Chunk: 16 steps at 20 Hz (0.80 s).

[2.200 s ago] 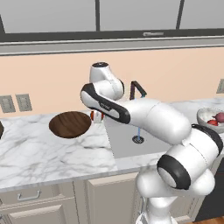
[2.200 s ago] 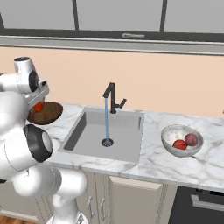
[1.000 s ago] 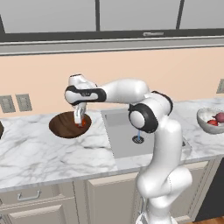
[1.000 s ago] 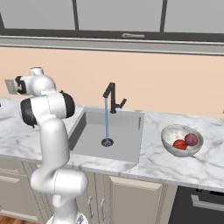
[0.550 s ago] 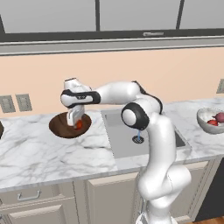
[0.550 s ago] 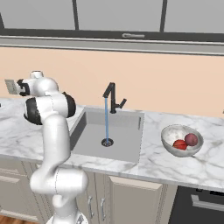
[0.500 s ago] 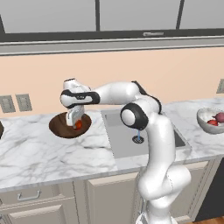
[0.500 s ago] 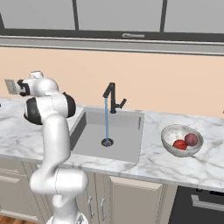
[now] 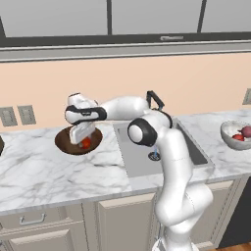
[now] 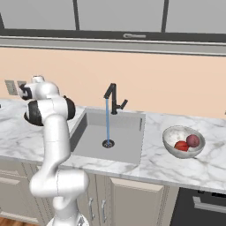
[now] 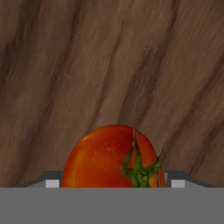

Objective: Pick the onions from the sink and place them in one bowl. Place the tomato in the other bowl. Then turn off the sink faucet.

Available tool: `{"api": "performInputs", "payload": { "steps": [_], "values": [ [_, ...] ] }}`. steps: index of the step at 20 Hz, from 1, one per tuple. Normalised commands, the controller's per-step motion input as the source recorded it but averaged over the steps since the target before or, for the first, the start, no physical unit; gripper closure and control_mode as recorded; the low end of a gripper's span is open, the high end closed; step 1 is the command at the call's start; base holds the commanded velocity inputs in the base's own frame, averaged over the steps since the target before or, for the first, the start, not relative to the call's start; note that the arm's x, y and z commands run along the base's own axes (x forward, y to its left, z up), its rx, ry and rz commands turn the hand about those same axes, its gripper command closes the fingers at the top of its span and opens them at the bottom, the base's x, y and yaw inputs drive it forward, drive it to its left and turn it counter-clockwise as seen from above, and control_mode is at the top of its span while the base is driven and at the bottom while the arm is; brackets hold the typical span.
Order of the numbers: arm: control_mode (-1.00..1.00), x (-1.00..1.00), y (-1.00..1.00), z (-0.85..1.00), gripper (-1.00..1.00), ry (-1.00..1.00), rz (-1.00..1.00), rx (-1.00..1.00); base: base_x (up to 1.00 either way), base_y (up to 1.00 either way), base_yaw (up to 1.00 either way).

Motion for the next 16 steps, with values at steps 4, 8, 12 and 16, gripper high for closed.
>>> {"api": "performInputs", "payload": {
  "steps": [4, 8, 12, 16],
  "values": [
    [-1.00, 0.17, 0.09, -0.17, 1.00, 0.00, -0.17, -0.07, 0.00, 0.00, 0.00],
    [-1.00, 0.08, 0.08, 0.06, -1.00, -0.14, -0.15, -0.05, 0.00, 0.00, 0.00],
    [-1.00, 0.00, -0.01, 0.41, -1.00, -0.39, -0.12, 0.00, 0.00, 0.00, 0.00],
    [-1.00, 0.00, -0.08, 0.14, -1.00, -0.33, -0.08, 0.00, 0.00, 0.00, 0.00]
  ]
}}
